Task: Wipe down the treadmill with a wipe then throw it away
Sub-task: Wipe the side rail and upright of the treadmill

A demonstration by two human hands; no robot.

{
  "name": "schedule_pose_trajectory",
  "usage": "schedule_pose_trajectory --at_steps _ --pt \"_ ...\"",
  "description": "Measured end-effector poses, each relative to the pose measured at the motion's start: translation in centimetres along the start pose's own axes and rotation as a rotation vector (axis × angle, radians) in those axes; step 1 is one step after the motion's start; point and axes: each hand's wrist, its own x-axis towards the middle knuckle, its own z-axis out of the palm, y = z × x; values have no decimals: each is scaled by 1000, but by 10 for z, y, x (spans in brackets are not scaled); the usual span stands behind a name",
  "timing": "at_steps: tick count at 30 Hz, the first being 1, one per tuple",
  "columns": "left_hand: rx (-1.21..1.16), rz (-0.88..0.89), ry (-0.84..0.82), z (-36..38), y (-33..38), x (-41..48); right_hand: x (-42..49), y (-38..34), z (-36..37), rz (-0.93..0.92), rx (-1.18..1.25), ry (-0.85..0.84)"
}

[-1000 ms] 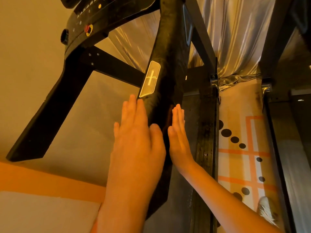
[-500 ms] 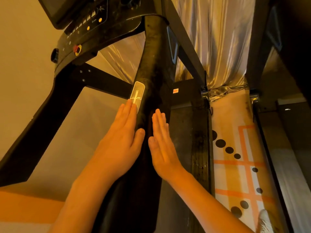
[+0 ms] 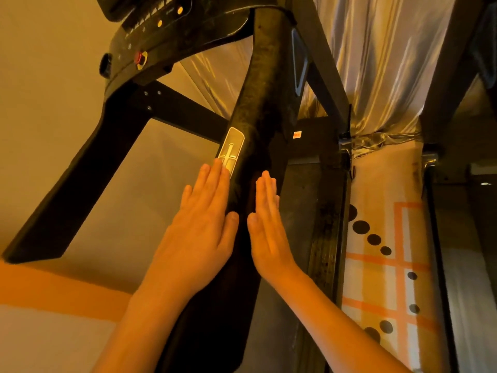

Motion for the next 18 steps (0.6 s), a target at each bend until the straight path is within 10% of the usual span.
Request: schedule_pose_trajectory --at_steps 18 --pt "403 205 159 18 -11 -16 -9 27 0 57 9 50"
